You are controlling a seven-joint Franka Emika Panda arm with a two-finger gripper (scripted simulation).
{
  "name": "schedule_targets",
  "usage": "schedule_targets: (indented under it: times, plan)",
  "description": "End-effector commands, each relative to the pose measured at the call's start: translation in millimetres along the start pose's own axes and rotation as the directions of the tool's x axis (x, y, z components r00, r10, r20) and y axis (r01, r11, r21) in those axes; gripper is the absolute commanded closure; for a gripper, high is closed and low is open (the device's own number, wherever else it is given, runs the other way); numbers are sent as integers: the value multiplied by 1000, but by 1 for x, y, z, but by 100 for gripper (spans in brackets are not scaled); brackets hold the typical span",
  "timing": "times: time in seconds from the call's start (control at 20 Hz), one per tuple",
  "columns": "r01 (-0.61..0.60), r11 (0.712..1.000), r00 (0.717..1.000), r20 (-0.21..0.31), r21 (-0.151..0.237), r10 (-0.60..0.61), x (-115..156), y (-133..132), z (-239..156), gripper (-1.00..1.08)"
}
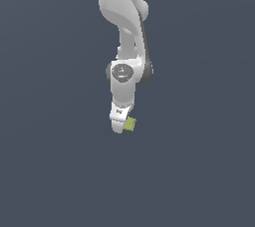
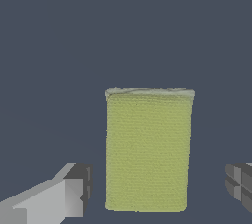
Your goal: Pick up the object and move it to a goal position.
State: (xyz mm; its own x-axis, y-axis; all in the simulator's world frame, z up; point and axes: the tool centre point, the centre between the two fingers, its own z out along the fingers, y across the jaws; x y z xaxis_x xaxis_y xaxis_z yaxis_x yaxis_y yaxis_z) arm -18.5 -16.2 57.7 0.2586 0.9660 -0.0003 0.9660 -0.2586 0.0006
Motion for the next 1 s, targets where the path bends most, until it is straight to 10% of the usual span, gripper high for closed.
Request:
schedule_targets:
  times: [0.0,0.65,0.7,0.95]
  plan:
    - [1,1000,1000,0,1,-1,0,0,6,-92]
    - [5,1000,1000,0,1,-5,0,-1,48,-92]
    - [5,1000,1000,0,1,-5,0,-1,48,108]
    - [5,1000,1000,0,1,-5,0,-1,48,108]
